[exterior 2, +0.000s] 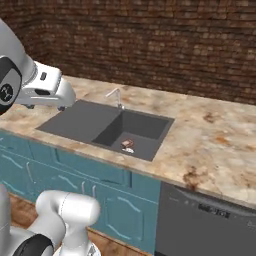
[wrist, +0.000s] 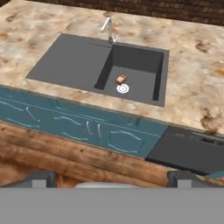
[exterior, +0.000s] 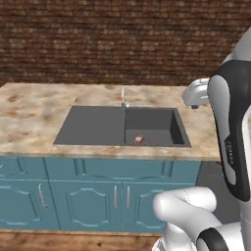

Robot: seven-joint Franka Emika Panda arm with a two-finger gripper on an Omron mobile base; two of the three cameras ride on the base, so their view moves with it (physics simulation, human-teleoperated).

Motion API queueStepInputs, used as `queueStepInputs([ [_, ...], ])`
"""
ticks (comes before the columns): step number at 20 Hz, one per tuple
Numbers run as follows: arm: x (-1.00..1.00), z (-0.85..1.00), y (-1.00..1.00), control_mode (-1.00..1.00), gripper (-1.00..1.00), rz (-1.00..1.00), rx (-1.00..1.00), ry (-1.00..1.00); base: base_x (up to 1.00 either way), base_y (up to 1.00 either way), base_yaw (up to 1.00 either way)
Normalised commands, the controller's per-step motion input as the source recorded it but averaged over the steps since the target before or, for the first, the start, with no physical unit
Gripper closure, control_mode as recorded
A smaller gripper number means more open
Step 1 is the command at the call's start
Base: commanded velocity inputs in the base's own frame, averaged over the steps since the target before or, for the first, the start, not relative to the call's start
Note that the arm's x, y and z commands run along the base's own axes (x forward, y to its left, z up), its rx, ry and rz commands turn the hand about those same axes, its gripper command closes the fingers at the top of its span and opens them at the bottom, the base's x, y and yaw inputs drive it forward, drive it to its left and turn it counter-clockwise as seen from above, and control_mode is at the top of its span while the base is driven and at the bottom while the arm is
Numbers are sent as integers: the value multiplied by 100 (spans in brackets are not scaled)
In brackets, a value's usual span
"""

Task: Pick up the dish brush and bar soap from the sink, and place them back in the cabinet, and close the cabinet door.

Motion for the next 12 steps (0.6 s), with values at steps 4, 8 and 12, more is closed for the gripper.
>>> queueStepInputs([
  [4, 0, 0, 0, 100, -100, 0, 0, 0, 21, 13, -70],
  [8, 0, 0, 0, 100, -100, 0, 0, 0, 28, 22, -57],
  [12, 0, 0, 0, 100, -100, 0, 0, 0, 13, 42, -36],
])
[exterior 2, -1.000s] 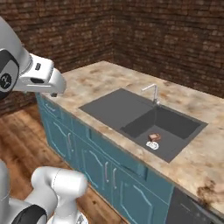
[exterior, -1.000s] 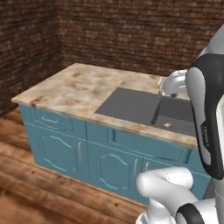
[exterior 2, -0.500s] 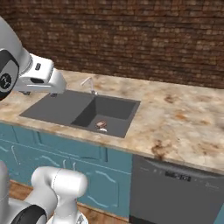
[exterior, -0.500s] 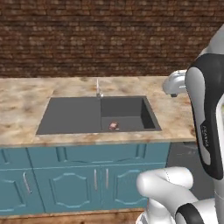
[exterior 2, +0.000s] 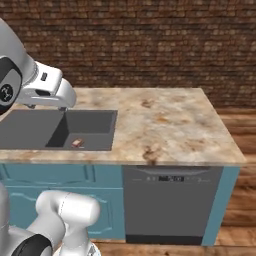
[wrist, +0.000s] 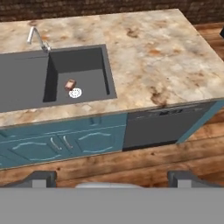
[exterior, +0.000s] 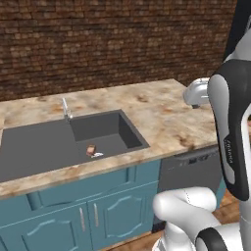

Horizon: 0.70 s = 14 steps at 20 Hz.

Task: Pick up the dish brush and bar soap from the sink, and place them back in the cabinet, and close the cabinet door.

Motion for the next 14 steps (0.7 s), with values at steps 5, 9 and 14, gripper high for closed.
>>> queueStepInputs([
  [5, 0, 0, 0, 100, -100, 0, 0, 0, 11, 52, -18],
  [9, 0, 0, 0, 100, -100, 0, 0, 0, 38, 29, 0],
  [14, 0, 0, 0, 100, -100, 0, 0, 0, 47, 0, 17],
])
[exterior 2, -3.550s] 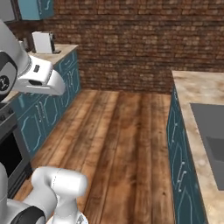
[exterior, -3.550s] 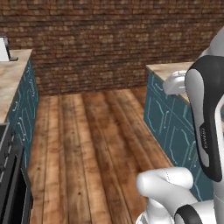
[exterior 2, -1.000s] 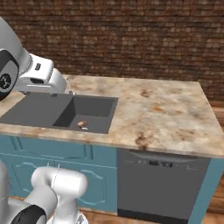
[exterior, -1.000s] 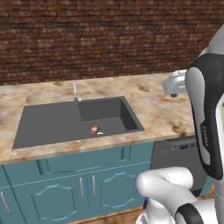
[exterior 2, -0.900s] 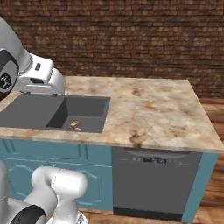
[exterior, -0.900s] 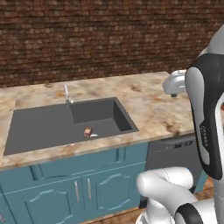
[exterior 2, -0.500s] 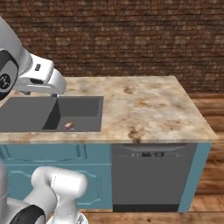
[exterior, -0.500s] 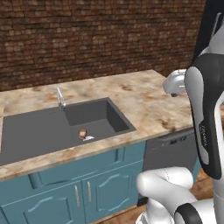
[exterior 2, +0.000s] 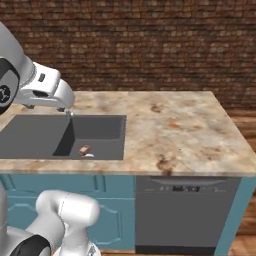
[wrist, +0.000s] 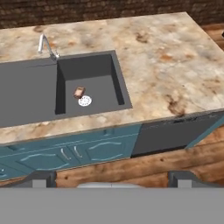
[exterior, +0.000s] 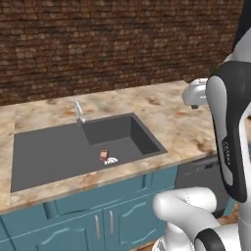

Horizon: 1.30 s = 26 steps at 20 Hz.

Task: Pick up the dish brush and bar soap from the sink, and place them back in the cabinet, and close the cabinet door.

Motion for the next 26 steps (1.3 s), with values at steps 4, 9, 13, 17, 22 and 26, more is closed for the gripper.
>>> queueStepInputs([
  [4, 0, 0, 0, 100, -100, 0, 0, 0, 51, 0, 23],
  [9, 0, 0, 0, 100, -100, 0, 0, 0, 39, -7, 22],
  [13, 0, 0, 0, 100, -100, 0, 0, 0, 32, -37, 9],
  [17, 0, 0, 0, 100, -100, 0, 0, 0, 33, -38, 2],
  [22, 0, 0, 0, 100, -100, 0, 0, 0, 33, -27, 4],
  [26, 0, 0, 0, 100, -100, 0, 0, 0, 43, 0, 0],
])
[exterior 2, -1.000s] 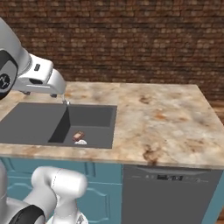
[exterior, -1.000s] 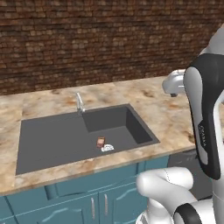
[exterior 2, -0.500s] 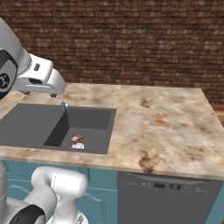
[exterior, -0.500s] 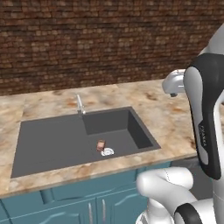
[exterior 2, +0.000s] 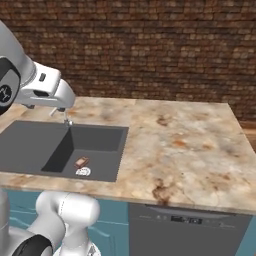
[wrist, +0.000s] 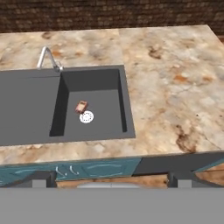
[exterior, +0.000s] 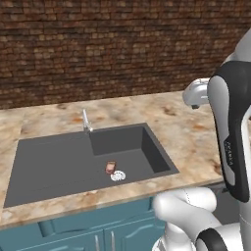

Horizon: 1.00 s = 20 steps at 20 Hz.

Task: Pick up the dish brush and bar soap from the sink, and place them back in the cabinet, and close the cabinet door.

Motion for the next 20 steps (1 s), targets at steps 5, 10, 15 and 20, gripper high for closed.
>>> queueStepInputs([
  [5, 0, 0, 0, 100, -100, 0, 0, 0, 50, 0, 2],
  [10, 0, 0, 0, 100, -100, 0, 0, 0, 40, 0, 6],
  [15, 0, 0, 0, 100, -100, 0, 0, 0, 17, 0, 7],
  [20, 0, 0, 0, 100, -100, 0, 0, 0, 5, 0, 4],
])
